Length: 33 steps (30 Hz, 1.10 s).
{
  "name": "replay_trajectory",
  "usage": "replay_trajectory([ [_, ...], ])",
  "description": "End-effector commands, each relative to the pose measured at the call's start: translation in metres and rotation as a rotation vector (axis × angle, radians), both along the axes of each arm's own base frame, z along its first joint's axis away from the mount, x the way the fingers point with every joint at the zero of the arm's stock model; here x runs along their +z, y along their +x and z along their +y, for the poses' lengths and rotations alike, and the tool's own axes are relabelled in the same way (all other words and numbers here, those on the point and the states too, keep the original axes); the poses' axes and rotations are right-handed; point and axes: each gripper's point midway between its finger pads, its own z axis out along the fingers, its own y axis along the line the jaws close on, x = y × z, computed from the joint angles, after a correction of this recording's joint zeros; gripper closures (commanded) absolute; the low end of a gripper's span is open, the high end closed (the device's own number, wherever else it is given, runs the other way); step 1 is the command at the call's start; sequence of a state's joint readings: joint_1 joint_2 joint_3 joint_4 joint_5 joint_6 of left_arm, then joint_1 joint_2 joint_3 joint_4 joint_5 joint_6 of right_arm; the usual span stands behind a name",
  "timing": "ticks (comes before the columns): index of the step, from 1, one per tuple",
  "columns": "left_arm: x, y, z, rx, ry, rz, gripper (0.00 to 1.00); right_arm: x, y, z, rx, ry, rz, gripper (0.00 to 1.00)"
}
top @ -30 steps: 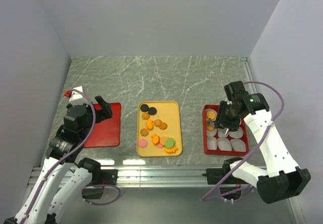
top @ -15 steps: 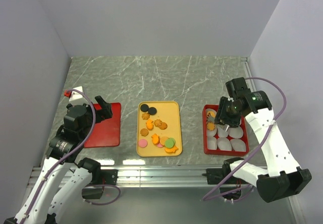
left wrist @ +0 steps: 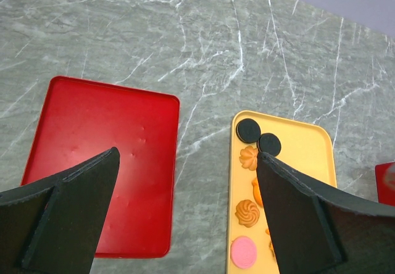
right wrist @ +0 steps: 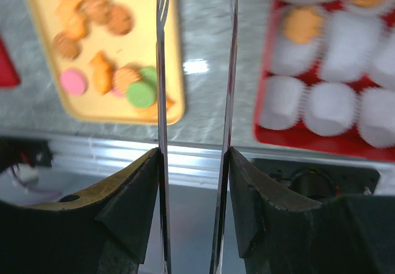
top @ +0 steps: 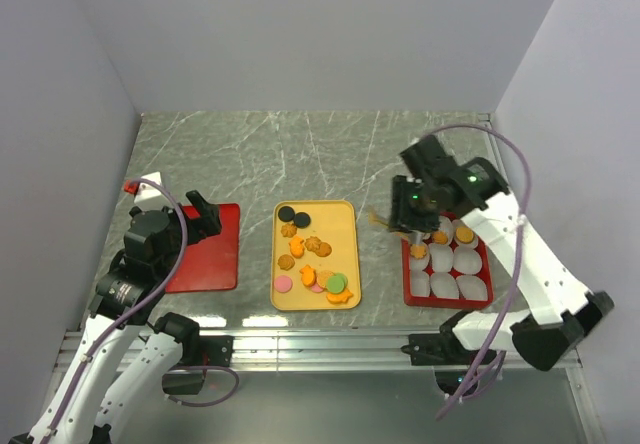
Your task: Pack the cookies
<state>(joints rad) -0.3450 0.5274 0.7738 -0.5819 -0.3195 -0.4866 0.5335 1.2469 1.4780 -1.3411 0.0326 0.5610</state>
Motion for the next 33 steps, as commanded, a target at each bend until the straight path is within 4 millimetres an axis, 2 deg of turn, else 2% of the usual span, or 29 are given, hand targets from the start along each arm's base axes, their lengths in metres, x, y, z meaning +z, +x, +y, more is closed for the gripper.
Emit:
replay_trajectory([
  [1,0.011,0.002,0.003,0.018,-0.006,-0.037,0.01,0.006,0.008,0.044,0.054,0.036,-0.017,0.46],
  [4,0.012,0.002,0.005,0.027,-0.008,-0.043,0.01,0.008,0.003,0.079,0.141,0.055,-0.016,0.46],
  [5,0.013,0.001,0.006,0.029,-0.009,-0.048,0.01,0.001,0.003,0.09,0.166,0.041,0.004,0.46],
  [6,0.014,0.001,0.006,0.03,-0.009,-0.052,0.01,-0.001,-0.005,0.104,0.217,0.035,0.01,0.46],
  [7,0.014,0.0,0.007,0.031,-0.009,-0.054,0.0,-0.004,-0.002,0.117,0.242,0.019,0.017,0.46],
  [9,0.014,0.001,0.007,0.033,-0.009,-0.054,0.01,-0.008,-0.006,0.132,0.287,-0.009,0.03,0.46],
  [10,0.014,0.001,0.008,0.034,-0.009,-0.054,0.01,-0.011,-0.008,0.148,0.329,-0.027,0.031,0.46],
  [13,0.015,0.0,0.008,0.04,-0.011,-0.054,0.01,-0.012,-0.013,0.169,0.379,-0.036,0.036,0.46],
  [16,0.016,0.0,0.01,0.046,-0.012,-0.06,0.01,-0.022,-0.011,0.187,0.404,-0.042,0.061,0.46],
  [22,0.017,-0.001,0.011,0.049,-0.013,-0.065,0.01,-0.032,-0.015,0.204,0.444,-0.07,0.085,0.46],
  [33,0.017,-0.001,0.011,0.049,-0.013,-0.066,0.01,-0.055,-0.017,0.2,0.437,-0.115,0.12,0.46],
])
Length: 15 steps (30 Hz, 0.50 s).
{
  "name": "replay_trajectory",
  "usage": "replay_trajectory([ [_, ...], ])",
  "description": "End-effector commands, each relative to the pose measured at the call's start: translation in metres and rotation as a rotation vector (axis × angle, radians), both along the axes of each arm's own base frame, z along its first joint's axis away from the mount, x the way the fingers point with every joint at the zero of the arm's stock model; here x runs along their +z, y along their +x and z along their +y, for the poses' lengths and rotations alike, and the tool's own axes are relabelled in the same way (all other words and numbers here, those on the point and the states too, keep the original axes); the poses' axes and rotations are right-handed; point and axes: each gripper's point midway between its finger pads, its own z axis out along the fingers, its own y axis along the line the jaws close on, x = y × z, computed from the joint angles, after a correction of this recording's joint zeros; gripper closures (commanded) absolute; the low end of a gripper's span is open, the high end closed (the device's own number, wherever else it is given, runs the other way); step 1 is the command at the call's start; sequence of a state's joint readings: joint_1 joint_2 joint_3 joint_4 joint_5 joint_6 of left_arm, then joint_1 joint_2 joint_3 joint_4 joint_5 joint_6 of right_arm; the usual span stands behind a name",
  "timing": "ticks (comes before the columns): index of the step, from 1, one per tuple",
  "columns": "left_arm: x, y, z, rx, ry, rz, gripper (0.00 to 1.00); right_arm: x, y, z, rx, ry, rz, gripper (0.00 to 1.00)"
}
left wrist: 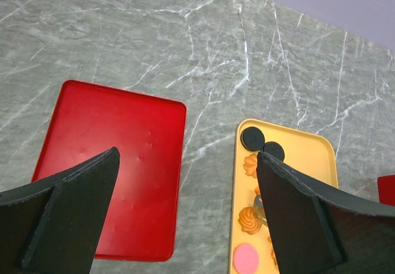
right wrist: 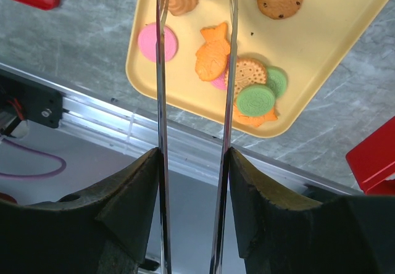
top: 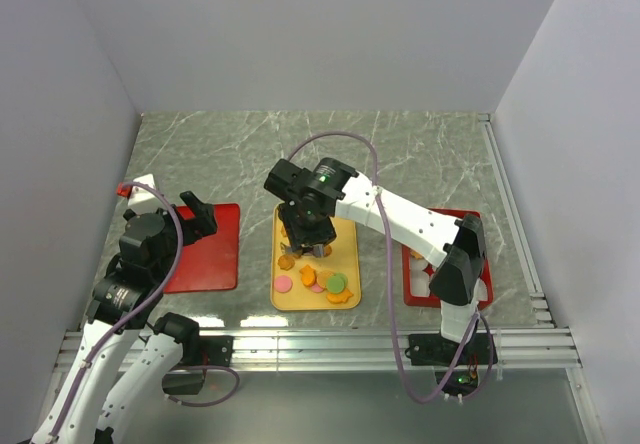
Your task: Pack the cookies
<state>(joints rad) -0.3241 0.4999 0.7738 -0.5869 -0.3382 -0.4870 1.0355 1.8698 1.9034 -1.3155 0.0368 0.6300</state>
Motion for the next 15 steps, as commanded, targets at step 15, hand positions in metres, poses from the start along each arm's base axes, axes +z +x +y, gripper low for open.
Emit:
replay_trajectory([
  [15,0.009,0.004,0.0,0.002,-0.007,-0.03,0.01,-0.024,0.013,0.004,-0.038,-0.047,-0.012,0.46],
])
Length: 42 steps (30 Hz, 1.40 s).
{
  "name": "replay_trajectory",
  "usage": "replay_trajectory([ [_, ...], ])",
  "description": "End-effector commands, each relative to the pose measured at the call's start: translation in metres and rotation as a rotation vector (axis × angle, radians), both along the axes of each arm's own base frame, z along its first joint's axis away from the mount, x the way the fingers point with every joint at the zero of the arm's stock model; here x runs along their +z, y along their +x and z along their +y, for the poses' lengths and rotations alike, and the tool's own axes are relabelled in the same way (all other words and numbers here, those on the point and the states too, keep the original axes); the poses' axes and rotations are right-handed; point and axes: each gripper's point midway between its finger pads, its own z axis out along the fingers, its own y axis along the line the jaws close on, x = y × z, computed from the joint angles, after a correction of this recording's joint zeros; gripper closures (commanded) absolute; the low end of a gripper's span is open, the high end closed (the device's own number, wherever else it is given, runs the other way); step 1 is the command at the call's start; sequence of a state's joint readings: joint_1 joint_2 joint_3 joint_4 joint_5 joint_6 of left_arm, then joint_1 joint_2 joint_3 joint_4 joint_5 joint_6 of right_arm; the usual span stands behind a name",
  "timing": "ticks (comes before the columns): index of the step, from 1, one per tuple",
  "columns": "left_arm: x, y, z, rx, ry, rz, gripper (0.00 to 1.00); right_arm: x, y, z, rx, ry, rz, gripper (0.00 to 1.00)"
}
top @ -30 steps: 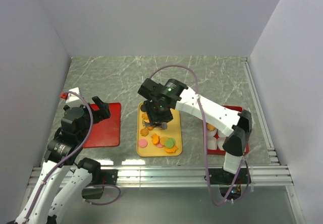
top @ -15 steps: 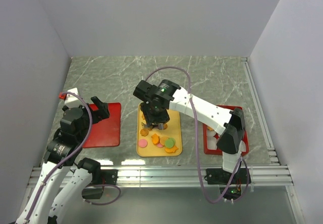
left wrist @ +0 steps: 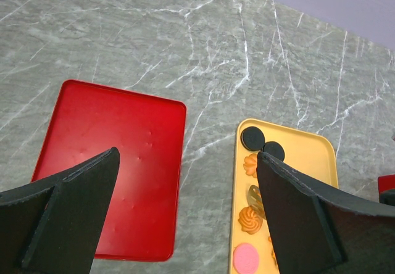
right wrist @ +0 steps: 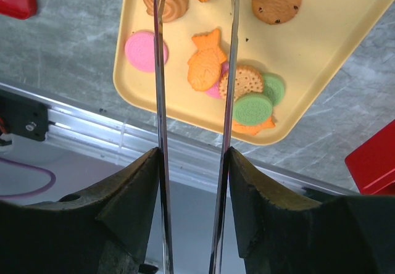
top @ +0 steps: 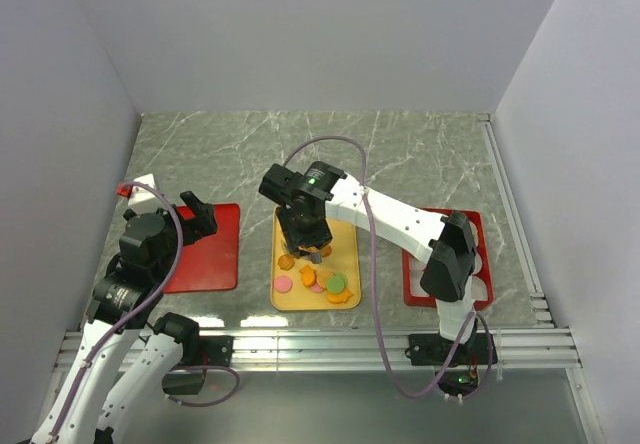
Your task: Pack the cookies
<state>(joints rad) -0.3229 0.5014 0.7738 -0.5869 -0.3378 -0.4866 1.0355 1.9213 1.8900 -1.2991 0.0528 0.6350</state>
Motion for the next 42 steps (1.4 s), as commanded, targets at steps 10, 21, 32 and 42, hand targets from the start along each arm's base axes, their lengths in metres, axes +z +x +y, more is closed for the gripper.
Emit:
replay_trajectory([
  [10,0.008,0.005,-0.001,0.0,-0.007,-0.026,0.0,-0.009,0.007,0.001,-0.035,-0.009,-0.005,0.5],
  [21,0.008,0.005,-0.002,-0.004,-0.007,-0.027,0.01,-0.006,0.007,-0.004,-0.042,-0.024,-0.01,0.62],
  [32,0.006,0.006,-0.003,-0.009,-0.006,-0.019,0.01,0.041,0.019,-0.014,-0.074,0.009,-0.076,0.62],
  [42,0.003,0.008,-0.006,-0.023,-0.006,-0.008,0.01,0.078,0.048,-0.073,-0.209,0.044,-0.152,0.63],
])
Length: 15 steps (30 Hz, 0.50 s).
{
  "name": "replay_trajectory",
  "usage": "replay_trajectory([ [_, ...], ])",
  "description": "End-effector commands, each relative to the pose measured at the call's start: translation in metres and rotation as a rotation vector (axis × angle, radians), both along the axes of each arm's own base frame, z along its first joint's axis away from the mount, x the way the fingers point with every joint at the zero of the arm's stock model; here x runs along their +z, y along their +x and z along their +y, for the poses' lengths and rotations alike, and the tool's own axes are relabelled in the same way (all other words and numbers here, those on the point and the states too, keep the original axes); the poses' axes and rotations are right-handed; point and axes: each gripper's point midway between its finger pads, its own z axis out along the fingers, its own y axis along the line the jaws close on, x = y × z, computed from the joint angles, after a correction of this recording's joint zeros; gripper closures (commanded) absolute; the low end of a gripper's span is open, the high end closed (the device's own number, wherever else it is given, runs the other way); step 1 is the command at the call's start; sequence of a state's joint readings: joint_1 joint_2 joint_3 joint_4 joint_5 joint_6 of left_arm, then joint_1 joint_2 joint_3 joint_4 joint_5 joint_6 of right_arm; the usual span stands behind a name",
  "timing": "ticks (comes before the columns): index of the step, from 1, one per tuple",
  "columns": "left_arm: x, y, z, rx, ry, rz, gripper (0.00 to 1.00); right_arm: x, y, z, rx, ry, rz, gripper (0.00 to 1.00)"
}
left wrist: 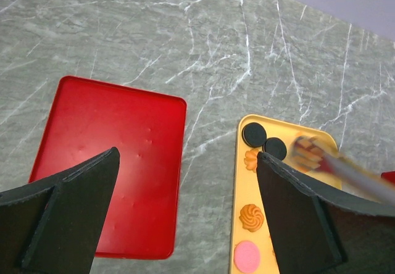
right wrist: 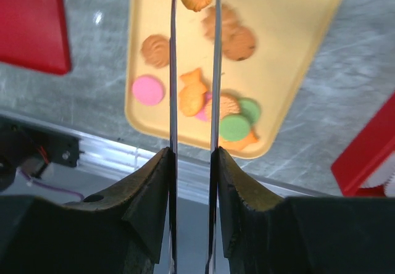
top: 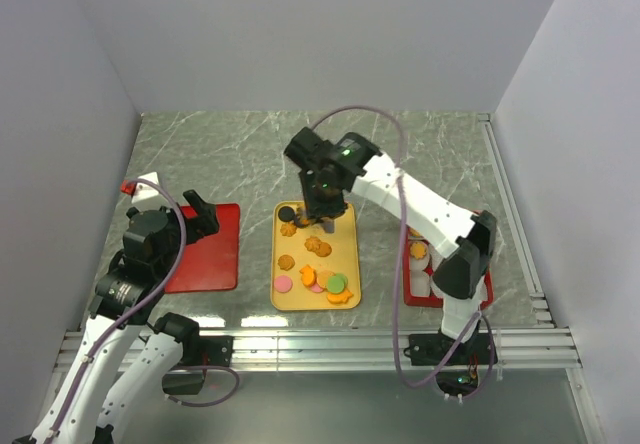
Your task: Pack the cookies
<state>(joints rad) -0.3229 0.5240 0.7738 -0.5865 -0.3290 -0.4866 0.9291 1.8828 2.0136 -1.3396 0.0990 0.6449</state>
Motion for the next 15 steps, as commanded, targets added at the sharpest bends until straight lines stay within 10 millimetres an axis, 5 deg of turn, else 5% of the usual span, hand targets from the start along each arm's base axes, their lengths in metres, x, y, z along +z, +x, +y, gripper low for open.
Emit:
replay_trajectory([
  [1,0.008,0.005,-0.003,-0.013,-0.011,-0.029,0.01,0.034,0.004,-0.063,-0.098,-0.032,-0.051,0.63],
  [7,0.004,0.006,-0.006,-0.023,-0.008,-0.015,0.01,0.055,0.022,-0.149,-0.265,-0.046,-0.123,0.63],
  [15,0.0,0.009,-0.009,-0.037,-0.002,0.002,0.01,0.046,-0.01,-0.249,-0.476,-0.119,-0.158,0.63],
])
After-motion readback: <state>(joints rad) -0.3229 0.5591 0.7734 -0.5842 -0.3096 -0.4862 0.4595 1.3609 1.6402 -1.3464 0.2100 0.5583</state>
